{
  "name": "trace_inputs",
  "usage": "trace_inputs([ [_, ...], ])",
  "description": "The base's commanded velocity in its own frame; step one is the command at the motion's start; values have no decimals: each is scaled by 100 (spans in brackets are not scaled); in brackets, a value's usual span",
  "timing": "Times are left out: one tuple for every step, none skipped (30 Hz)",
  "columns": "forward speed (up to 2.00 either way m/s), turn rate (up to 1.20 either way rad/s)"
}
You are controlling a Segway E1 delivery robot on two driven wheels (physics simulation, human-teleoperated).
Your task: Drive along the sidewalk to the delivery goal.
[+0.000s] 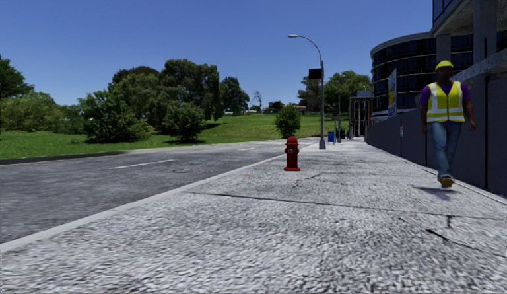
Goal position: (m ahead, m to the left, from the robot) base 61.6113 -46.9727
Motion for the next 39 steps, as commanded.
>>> trace_inputs([
  [176, -58],
  [176, -58],
  [176, -58],
  [176, -58],
  [176, -58],
  [176, -58],
  [176, -58],
  [176, -58],
  [176, -58],
  [176, -16],
  [176, -9],
  [176, -1],
  [176, -1],
  [176, 0],
  [176, 0],
  [176, 0],
  [176, 0],
  [176, 0],
  [176, 0],
  [176, 0],
  [176, 0],
  [176, 0],
  [176, 0],
  [176, 0],
  [176, 0],
  [176, -49],
  [176, -49],
  [176, -76],
  [176, -94],
  [176, -100],
  [176, -100],
  [176, -102],
  [176, -102],
  [176, -103],
  [176, -103],
  [176, -103],
  [176, -98],
  [176, -61],
  [176, -54],
])
